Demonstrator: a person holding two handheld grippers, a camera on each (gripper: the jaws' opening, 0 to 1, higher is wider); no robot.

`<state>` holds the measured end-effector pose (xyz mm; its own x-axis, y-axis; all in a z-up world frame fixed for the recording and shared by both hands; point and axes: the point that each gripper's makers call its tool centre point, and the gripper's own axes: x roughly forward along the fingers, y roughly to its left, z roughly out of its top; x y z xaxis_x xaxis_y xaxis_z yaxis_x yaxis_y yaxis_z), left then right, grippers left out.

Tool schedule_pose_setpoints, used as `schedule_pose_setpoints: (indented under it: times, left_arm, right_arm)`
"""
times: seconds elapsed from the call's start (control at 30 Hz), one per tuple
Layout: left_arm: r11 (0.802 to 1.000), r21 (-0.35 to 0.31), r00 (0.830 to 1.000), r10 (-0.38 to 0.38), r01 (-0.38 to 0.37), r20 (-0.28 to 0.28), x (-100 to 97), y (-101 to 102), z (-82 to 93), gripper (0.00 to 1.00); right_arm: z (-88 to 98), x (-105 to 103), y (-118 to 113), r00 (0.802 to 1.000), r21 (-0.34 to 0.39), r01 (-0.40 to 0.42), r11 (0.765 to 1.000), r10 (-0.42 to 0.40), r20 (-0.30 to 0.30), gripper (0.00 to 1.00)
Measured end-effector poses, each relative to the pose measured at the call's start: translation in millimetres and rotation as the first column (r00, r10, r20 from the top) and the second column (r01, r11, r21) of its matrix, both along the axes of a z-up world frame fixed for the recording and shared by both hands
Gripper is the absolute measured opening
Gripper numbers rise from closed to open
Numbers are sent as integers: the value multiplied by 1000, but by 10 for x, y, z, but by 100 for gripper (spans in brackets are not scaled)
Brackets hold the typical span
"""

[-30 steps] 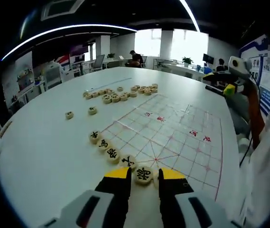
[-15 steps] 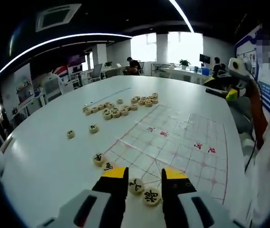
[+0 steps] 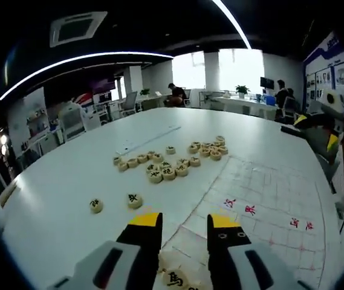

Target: Pick up the chess pieces one by one and place each piece onto its starting position on the chessboard, setting the pieces on their correct points until all the chess pieces are arranged in the starting layout

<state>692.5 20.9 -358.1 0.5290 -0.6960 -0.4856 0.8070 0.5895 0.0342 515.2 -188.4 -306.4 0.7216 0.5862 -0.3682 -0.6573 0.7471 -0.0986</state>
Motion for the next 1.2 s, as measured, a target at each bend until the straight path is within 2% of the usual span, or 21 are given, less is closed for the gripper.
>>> schedule_pose_setpoints:
  times: [0.17,0.43,0.57,0.63,0.77,0.87,0.93,1.0,1.2]
  left_arm:
    - [1000,9,1000,20,-20,18,300,-117,-29,30]
    - [1000,3,1000,10,-10,10,583,-382,-41,30]
    - [999,5,999,34,-34,-9,899,-487,-81,29]
    - [999,5,998,54,-54,-42,1026,-514,-138,29]
    - [998,5,996,70,-70,-63,1214,-617,-199,27]
    - [998,17,995,68,-67,-76,1290,-669,-232,27]
    - [998,29,992,59,-56,-116,1298,-735,-314,28]
    - [997,50,990,60,-55,-124,1304,-747,-372,27]
    - [997,27,980,81,-77,-182,1315,-751,-423,20]
  right_arm:
    - [-4,-1,-10,1000,0,4,1000,-4,0,61]
    - [-30,4,-23,1000,1,11,1000,-11,-5,61]
    - [-44,12,-42,1000,0,13,1000,-13,-9,61]
    - [-42,15,-54,1000,0,16,1000,-16,-9,61]
    - [-45,26,-85,1000,0,24,1000,-24,-10,61]
    - [-54,33,-94,1000,0,26,1000,-26,-12,61]
    - [-64,38,-104,999,-1,30,1000,-30,-16,61]
    - [-63,46,-131,999,-9,38,999,-38,-14,61]
    - [-61,60,-146,999,-2,45,999,-45,-15,60]
